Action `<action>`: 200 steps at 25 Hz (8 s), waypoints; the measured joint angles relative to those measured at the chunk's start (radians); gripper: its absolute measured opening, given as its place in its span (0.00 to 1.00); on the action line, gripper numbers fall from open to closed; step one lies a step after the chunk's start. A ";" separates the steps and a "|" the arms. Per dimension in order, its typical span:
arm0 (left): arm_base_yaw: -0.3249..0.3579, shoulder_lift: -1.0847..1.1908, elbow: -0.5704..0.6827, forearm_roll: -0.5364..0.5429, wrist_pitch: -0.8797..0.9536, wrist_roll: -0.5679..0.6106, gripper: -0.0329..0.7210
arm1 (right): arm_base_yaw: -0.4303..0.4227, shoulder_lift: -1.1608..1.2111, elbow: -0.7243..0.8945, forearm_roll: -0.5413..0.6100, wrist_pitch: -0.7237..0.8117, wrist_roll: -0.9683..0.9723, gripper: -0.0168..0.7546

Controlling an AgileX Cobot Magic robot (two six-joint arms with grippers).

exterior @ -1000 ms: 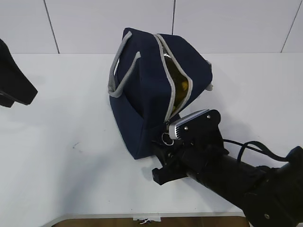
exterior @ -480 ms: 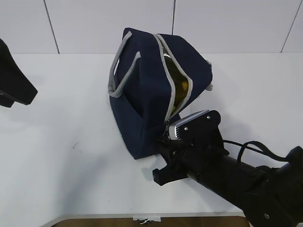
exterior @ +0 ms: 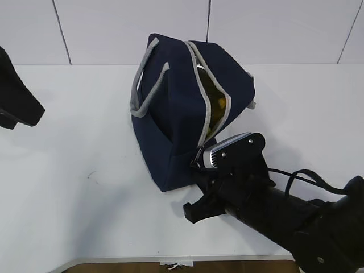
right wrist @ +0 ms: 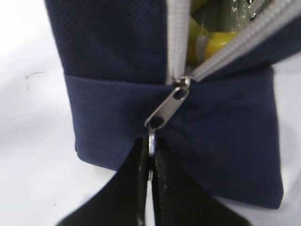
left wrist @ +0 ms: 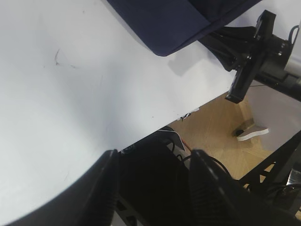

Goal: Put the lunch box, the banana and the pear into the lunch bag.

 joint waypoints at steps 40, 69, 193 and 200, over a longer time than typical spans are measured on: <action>0.000 0.000 0.000 -0.045 0.000 -0.002 0.52 | 0.000 -0.467 -0.191 0.043 0.822 0.006 0.02; -0.143 0.173 0.000 -0.020 -0.372 0.406 0.52 | 0.000 -0.378 -0.773 0.073 1.395 0.006 0.02; -0.164 0.457 -0.251 -0.389 -0.210 0.591 0.16 | -0.367 -0.104 -1.125 0.425 1.670 -0.098 0.02; -0.163 0.457 -0.324 -0.362 -0.122 0.590 0.04 | -0.367 -0.104 -1.125 0.415 1.670 -0.100 0.02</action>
